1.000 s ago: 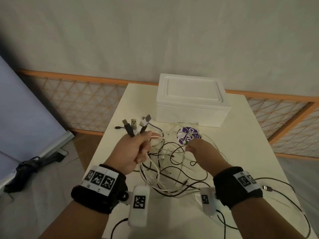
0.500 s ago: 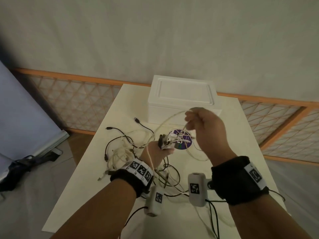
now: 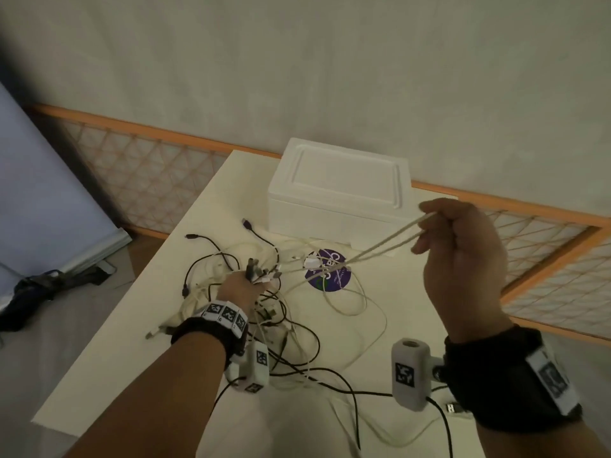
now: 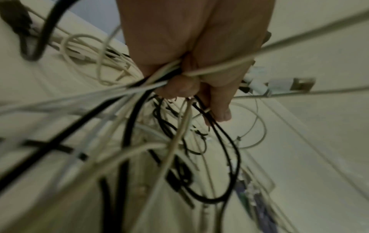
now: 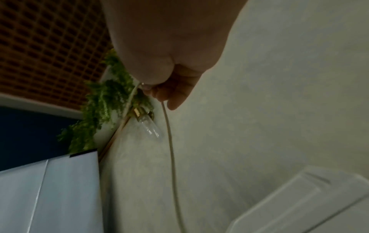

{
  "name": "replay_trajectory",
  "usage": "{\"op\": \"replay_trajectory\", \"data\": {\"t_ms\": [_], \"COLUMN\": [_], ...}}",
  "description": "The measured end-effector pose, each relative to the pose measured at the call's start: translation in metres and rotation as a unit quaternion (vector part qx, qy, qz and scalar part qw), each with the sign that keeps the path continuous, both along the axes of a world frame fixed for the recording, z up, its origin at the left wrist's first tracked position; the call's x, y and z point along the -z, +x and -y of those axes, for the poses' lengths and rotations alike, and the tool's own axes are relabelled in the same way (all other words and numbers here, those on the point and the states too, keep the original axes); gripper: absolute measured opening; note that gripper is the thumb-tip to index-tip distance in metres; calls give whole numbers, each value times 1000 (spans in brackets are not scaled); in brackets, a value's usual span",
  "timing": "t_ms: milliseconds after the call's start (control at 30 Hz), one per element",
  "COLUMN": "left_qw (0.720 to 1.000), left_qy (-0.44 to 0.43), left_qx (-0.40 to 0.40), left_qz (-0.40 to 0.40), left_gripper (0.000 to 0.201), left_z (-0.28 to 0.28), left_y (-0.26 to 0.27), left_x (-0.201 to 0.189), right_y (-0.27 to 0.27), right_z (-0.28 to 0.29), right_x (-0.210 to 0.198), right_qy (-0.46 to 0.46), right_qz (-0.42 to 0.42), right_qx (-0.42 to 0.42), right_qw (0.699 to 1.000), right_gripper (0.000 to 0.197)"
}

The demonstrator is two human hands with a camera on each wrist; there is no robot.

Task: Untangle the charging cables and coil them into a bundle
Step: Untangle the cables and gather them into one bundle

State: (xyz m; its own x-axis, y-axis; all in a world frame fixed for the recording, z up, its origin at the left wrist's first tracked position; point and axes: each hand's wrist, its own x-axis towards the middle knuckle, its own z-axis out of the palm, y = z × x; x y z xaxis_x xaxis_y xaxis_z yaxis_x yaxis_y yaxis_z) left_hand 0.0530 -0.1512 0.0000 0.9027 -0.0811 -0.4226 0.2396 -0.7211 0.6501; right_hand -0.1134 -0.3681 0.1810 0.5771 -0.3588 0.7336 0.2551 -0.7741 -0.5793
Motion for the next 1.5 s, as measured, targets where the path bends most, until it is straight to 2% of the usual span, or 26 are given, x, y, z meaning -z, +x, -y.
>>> {"op": "replay_trajectory", "data": {"t_ms": [67, 100, 133, 167, 200, 233, 300, 333, 400, 467, 567, 633, 700, 767, 867, 967, 1067, 1133, 1167, 1200, 1267, 1300, 1333, 1400, 1500], "left_qw": [999, 998, 997, 995, 993, 991, 988, 986, 982, 980, 987, 992, 991, 982, 985, 997, 988, 979, 977, 978, 979, 980, 982, 989, 993], "left_qy": [-12, -14, -12, -10, -12, -22, -52, -71, -106, -127, -91, -62, 26, 107, 112, 9, -108, -151, -151, -140, -114, -105, -95, -62, -3], "left_qx": [22, 41, 63, 84, 99, 109, 116, 118, 117, 115, 95, 62, 93, 123, 101, 27, -17, -51, -65, -77, -97, -97, -87, -40, 39], "left_qz": [23, 37, 49, 58, 67, 78, 91, 96, 99, 98, 91, 89, 97, 99, 78, 67, 108, 128, 133, 135, 137, 138, 139, 132, 116], "left_gripper": [35, 33, 32, 32, 32, 30, 25, 21, 7, 16, 8, 17, 20, 22, 33, 41, 32, 31, 32, 30, 26, 24, 22, 22, 26], "left_z": [7, 11, 14, 16, 17, 18, 19, 20, 20, 17, 5, -5, -12, -18, -20, -14, -12, -16, -19, -23, -29, -31, -31, -31, -31], "left_y": [-3, -6, -9, -13, -16, -20, -30, -35, -43, -44, -37, -28, -19, -17, -12, -9, -16, -22, -25, -26, -31, -34, -37, -44, -50], "left_x": [-3, -7, -10, -14, -16, -20, -27, -31, -38, -41, -39, -33, -26, -21, -14, -17, -27, -29, -29, -26, -22, -21, -23, -28, -35], "right_y": [8, 13, 17, 21, 26, 31, 42, 47, 54, 55, 55, 48, 36, 27, 24, 14, -4, -16, -21, -26, -33, -34, -34, -26, -11], "right_z": [5, 5, 5, 3, -2, -9, -23, -31, -43, -46, -43, -40, -37, -31, -18, -2, 18, 35, 46, 54, 59, 57, 51, 27, -21], "right_x": [8, 14, 24, 36, 49, 60, 84, 96, 111, 109, 87, 70, 55, 41, 32, 33, 27, 22, 23, 24, 27, 30, 32, 39, 46], "right_qy": [-44, -77, -128, -172, -194, -198, -194, -205, -241, -238, -157, -81, 67, 135, 88, 4, -48, -87, -97, -102, -131, -155, -176, -177, -133], "right_qz": [-145, -260, -372, -449, -485, -490, -458, -456, -482, -489, -434, -383, -287, -215, -243, -282, -287, -362, -427, -509, -658, -697, -708, -691, -601], "right_qx": [-66, -98, -124, -140, -141, -129, -105, -103, -114, -130, -138, -117, -100, -80, -50, 30, 137, 211, 236, 250, 246, 222, 191, 97, -49], "right_qw": [986, 958, 911, 866, 841, 839, 861, 860, 835, 829, 876, 913, 950, 964, 965, 959, 947, 904, 868, 817, 699, 664, 657, 694, 787], "right_gripper": [30, 26, 23, 23, 24, 25, 30, 32, 28, 24, 33, 29, 24, 28, 40, 40, 39, 35, 30, 25, 42, 53, 59, 65, 68]}}
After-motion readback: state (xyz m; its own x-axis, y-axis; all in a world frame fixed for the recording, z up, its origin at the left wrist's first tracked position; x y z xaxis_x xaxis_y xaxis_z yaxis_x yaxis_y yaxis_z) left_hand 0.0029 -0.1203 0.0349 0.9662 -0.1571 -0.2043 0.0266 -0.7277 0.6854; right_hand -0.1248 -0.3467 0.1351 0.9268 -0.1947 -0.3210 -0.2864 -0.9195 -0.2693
